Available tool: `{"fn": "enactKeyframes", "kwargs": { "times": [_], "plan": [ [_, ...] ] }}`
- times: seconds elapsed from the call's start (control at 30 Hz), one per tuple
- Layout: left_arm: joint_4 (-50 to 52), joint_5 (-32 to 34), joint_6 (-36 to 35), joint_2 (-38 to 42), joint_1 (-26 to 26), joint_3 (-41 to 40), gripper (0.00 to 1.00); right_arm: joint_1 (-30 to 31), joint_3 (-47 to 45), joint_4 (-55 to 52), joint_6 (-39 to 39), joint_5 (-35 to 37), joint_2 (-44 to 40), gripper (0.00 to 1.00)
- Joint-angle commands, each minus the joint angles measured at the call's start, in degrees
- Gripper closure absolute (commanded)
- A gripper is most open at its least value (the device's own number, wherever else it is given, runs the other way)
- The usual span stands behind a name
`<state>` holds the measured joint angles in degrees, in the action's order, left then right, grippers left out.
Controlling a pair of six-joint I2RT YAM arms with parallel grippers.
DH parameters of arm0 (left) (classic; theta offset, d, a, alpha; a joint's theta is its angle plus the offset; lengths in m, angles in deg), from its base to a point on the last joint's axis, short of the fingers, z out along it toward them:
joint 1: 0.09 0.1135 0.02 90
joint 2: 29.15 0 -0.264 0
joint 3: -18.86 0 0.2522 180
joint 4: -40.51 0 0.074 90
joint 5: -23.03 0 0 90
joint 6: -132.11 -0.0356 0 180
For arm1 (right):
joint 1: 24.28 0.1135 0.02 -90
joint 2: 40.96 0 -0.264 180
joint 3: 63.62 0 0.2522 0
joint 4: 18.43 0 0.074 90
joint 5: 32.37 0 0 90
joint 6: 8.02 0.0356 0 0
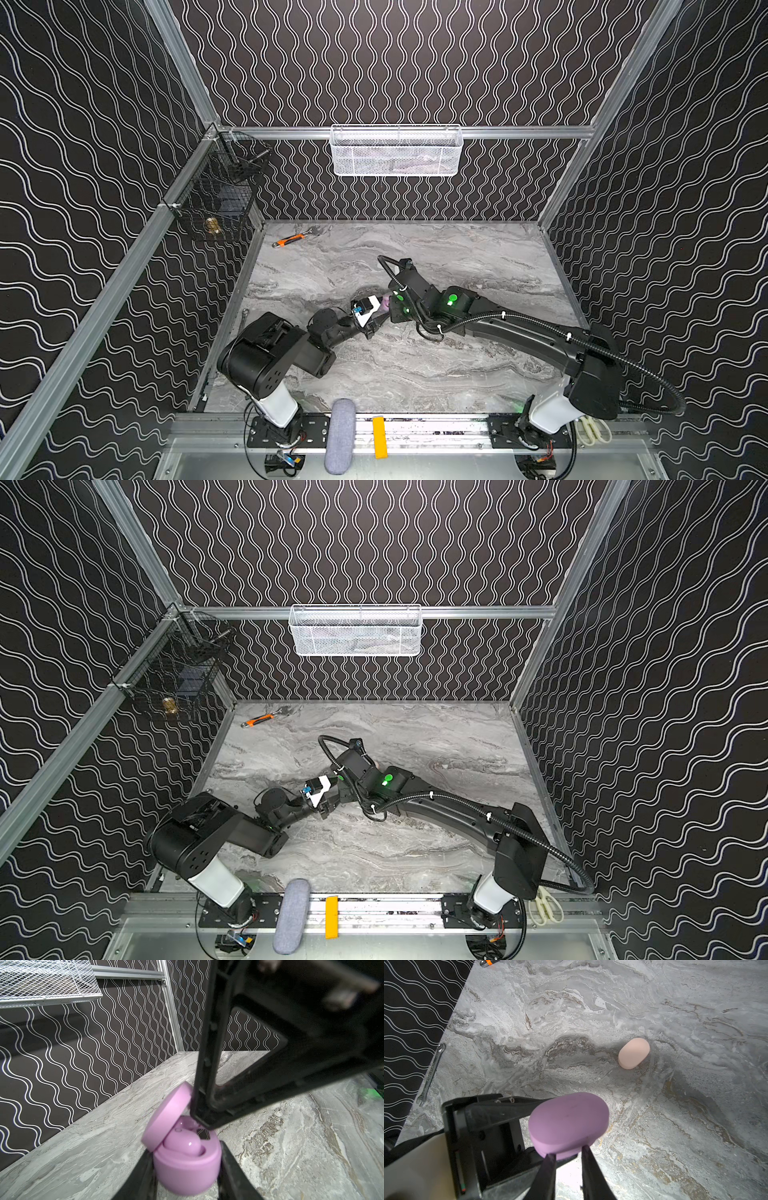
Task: Insert wireless bluetooth earbuds into charging case
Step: Close the charging case.
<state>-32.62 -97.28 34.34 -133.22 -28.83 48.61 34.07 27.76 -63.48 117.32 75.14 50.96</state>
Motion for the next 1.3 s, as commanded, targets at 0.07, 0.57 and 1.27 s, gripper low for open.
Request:
{"fn": "enactKeyframes", "kwargs": {
  "times": [0.07, 0.57, 1.27],
  "plan": [
    [-1.9, -0.5, -0.1, 0.3, 0.1, 0.0, 0.61, -0.2, 1.3, 0.5, 0.0, 0.2, 1.2, 0.76],
    [-1.9, -0.1, 0.3, 0.1, 0.1, 0.2, 0.61, -0.9, 0.8, 0.7, -0.1, -0.6, 1.0, 0.76],
    [-1.9, -1.1, 4.3, -0.6, 2.9, 1.5, 0.61, -1.0, -3.4, -1.2, 1.6, 0.9, -3.6, 0.76]
  ]
}}
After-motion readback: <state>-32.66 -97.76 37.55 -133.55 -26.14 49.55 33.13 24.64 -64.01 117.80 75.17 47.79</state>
